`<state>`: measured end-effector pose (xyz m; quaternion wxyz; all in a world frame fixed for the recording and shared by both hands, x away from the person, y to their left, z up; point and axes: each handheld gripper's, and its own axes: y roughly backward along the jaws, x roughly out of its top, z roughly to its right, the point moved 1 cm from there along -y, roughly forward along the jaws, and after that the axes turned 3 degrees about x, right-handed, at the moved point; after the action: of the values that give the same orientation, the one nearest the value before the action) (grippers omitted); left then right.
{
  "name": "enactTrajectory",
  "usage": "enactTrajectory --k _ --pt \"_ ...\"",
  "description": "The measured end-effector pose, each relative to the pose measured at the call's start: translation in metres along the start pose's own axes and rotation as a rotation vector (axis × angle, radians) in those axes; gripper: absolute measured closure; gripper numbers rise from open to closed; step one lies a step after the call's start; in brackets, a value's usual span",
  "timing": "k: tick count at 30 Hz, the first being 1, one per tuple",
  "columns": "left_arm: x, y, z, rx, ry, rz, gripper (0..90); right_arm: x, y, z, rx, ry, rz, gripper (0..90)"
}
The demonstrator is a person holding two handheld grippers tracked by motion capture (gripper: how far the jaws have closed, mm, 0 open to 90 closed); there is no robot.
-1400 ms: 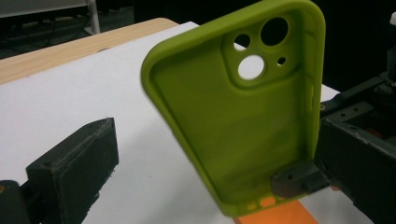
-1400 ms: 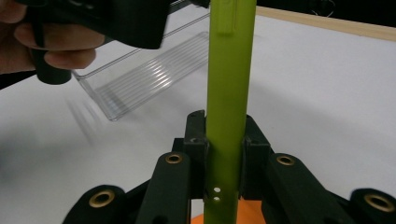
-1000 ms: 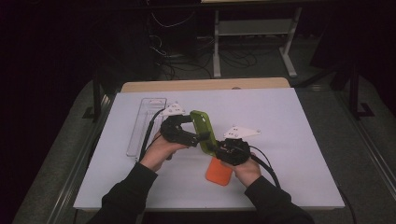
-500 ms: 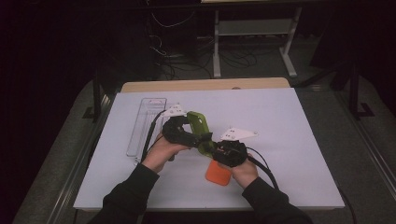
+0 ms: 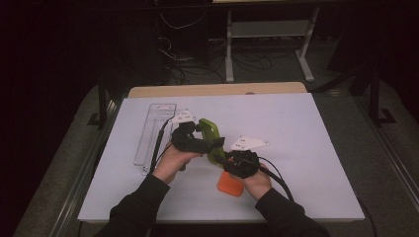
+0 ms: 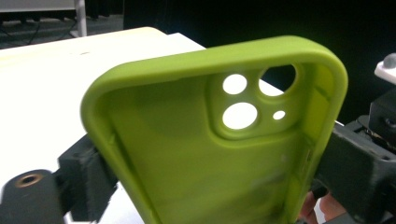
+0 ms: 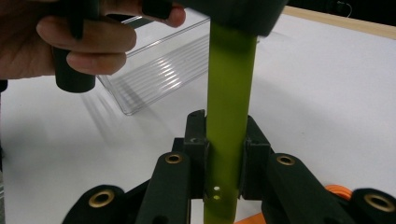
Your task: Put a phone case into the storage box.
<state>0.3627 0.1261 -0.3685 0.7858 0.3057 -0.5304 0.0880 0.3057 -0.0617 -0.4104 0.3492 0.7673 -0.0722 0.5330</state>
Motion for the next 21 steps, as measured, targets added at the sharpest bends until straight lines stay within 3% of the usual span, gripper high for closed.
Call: enactTrajectory --k 11,14,21 --pt "0.0 0.0 0.001 0.006 -0.015 0.012 13.2 0.0 -0.001 0.0 -0.009 0.012 -0.013 74.6" --pt "-0.001 0.0 0.003 0.021 -0.032 0.006 13.5 -0.001 -0.001 0.001 -0.012 0.031 -0.031 66.6" --pt "0.0 0.004 0.0 0.029 -0.018 0.009 13.6 -0.002 0.01 0.008 -0.003 0.032 -0.042 45.1"
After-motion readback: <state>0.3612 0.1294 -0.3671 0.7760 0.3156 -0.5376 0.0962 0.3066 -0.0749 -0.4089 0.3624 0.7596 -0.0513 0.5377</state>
